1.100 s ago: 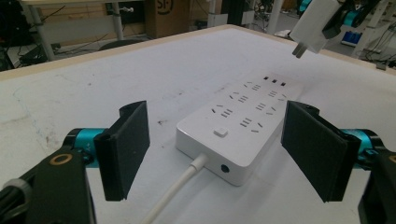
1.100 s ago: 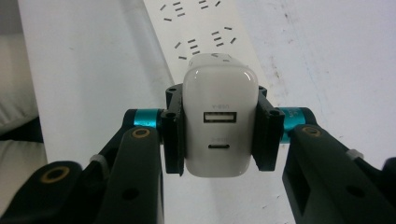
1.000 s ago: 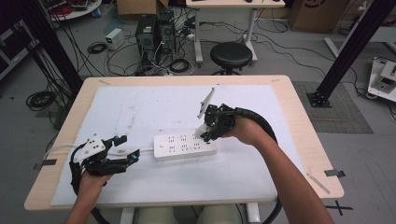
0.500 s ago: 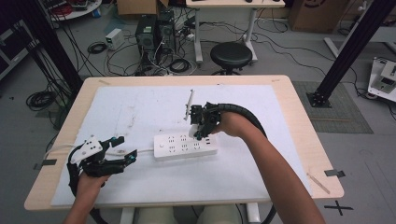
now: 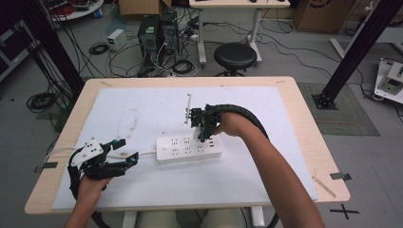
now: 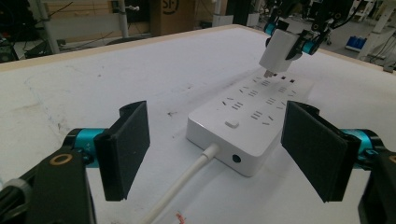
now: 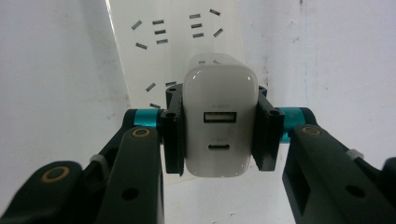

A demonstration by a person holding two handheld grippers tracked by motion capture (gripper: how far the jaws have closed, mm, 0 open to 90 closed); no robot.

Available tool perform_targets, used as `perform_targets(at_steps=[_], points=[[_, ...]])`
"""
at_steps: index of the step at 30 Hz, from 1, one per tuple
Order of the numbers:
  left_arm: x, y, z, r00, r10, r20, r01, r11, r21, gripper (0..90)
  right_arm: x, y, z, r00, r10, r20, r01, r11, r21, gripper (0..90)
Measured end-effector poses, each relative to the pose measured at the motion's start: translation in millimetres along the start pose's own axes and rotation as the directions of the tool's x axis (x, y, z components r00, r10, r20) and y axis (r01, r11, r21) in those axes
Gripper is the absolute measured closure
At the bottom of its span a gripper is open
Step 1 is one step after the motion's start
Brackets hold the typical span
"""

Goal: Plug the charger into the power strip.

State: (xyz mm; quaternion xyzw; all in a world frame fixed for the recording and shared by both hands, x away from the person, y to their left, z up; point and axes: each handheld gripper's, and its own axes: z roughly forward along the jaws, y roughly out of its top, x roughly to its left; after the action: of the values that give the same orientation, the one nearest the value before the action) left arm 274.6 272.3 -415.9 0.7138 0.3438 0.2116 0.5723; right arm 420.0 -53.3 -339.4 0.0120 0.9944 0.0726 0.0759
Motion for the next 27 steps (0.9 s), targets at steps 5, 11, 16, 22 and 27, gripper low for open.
perform_targets(at_steps=[5, 11, 16, 22, 27], points=[[1.5, -0.7, -0.2, 1.0000, 0.001, 0.000, -0.001, 1.0000, 0.000, 23.8, 0.0, 2.7, 4.5, 0.9996, -0.027, 0.000, 0.027, 1.000, 0.015, 63.6], [2.9, -1.4, 0.2, 1.0000, -0.004, 0.003, 0.004, 1.0000, 0.001, 23.7, 1.1, 8.2, 10.6, 0.9971, -0.075, -0.007, 0.076, 0.996, 0.055, 63.6], [3.3, -0.7, -0.3, 1.0000, -0.007, 0.005, 0.007, 1.0000, 0.000, 23.8, -0.7, 15.1, 11.7, 0.9956, -0.093, -0.014, 0.094, 0.992, 0.085, 63.7], [4.0, -0.7, -3.0, 1.0000, -0.002, -0.001, 0.002, 1.0000, 0.002, 23.8, -1.2, 24.1, 17.2, 0.9941, -0.103, -0.036, 0.107, 0.983, 0.147, 63.8], [5.9, -2.5, -5.5, 0.9999, -0.011, -0.007, 0.011, 0.9999, -0.003, 23.8, -1.1, 25.5, 22.0, 0.9916, -0.123, -0.039, 0.128, 0.979, 0.160, 64.0]])
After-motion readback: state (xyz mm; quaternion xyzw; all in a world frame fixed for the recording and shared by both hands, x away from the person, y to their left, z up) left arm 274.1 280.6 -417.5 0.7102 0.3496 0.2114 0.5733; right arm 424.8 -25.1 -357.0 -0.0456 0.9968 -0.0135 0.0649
